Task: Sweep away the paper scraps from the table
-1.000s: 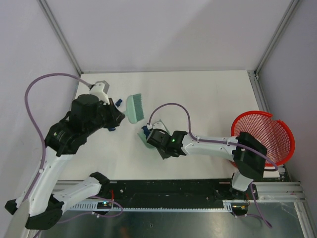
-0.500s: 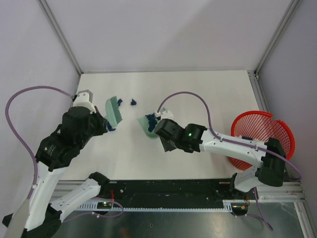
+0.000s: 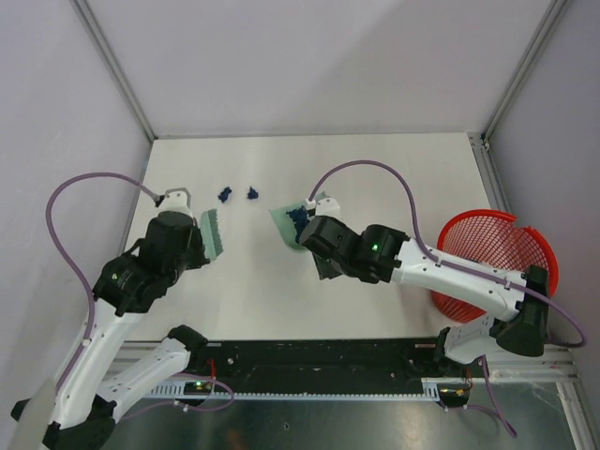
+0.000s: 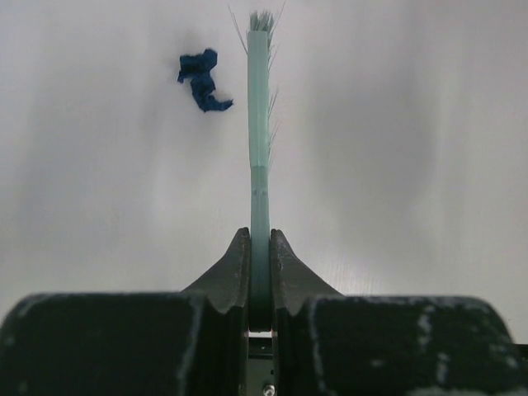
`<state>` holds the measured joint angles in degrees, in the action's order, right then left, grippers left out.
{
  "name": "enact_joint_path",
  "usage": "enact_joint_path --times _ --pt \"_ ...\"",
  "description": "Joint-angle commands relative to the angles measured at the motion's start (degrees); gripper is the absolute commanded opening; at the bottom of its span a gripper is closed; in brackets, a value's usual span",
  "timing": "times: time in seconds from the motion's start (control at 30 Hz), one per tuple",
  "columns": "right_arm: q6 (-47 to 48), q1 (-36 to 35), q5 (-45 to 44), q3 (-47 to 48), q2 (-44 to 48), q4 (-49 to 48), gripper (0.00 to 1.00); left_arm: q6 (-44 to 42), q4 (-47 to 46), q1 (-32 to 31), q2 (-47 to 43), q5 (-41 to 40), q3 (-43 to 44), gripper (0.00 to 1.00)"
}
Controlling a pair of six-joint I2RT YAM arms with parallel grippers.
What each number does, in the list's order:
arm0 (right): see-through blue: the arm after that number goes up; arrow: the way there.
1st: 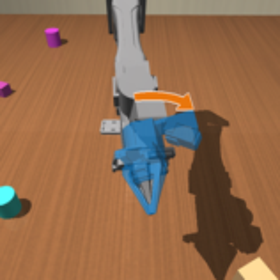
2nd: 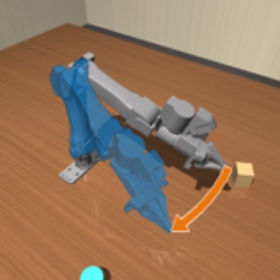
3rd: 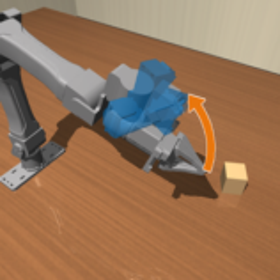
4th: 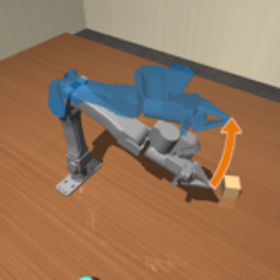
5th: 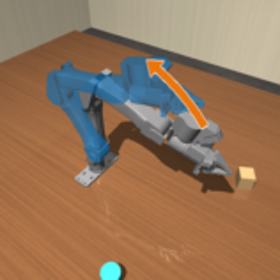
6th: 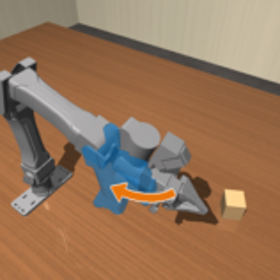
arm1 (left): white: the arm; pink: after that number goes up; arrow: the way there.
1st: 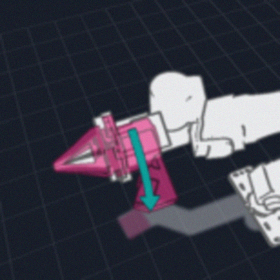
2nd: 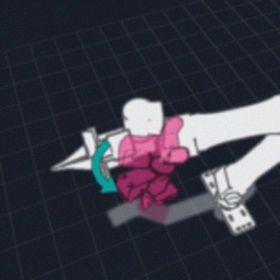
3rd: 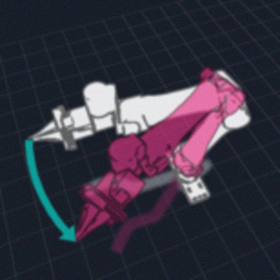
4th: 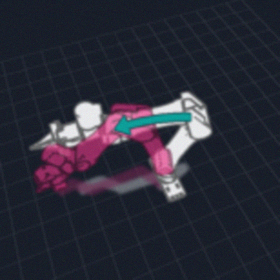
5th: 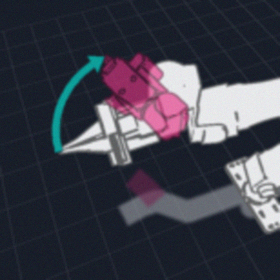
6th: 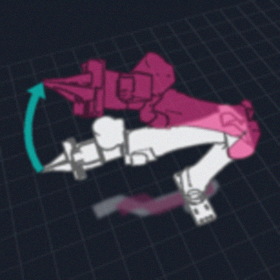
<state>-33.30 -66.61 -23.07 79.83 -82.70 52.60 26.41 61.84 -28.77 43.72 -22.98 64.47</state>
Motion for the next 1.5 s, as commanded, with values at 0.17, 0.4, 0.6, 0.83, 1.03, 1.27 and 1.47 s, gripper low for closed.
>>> enact_joint_path --times 0.17,0.4,0.6,0.83,1.03,1.27,1.47 --pt "-5.9 1.0 -2.2 6.3 3.0 9.1 0.00 -1.4 -1.6 0.4 -5.6 -4.8 -5.6 0.00" --pt "-8.3 2.2 -3.2 8.2 5.0 13.8 0.00 -0.4 -2.3 0.4 -7.5 -7.1 -7.2 0.00" --pt "-10.4 3.7 -4.9 8.5 9.4 18.1 0.00 -0.1 -3.0 0.5 -7.5 -6.7 -7.7 0.00" --pt "-13.9 8.1 -5.0 6.2 18.6 23.0 0.00 0.1 -3.6 0.5 -7.0 -6.2 -8.2 0.00" --pt "-17.7 10.2 -7.6 4.5 27.1 27.3 0.00 0.0 -3.7 0.5 -6.4 -6.0 -8.3 0.00" --pt "-21.8 12.6 -8.7 2.7 36.6 30.0 0.00 0.0 -3.8 0.5 -5.9 -5.9 -8.4 0.00" --pt "-24.4 13.6 -9.9 1.4 42.2 29.9 0.00 0.0 -3.9 0.4 -6.1 -5.8 -8.4 0.00"
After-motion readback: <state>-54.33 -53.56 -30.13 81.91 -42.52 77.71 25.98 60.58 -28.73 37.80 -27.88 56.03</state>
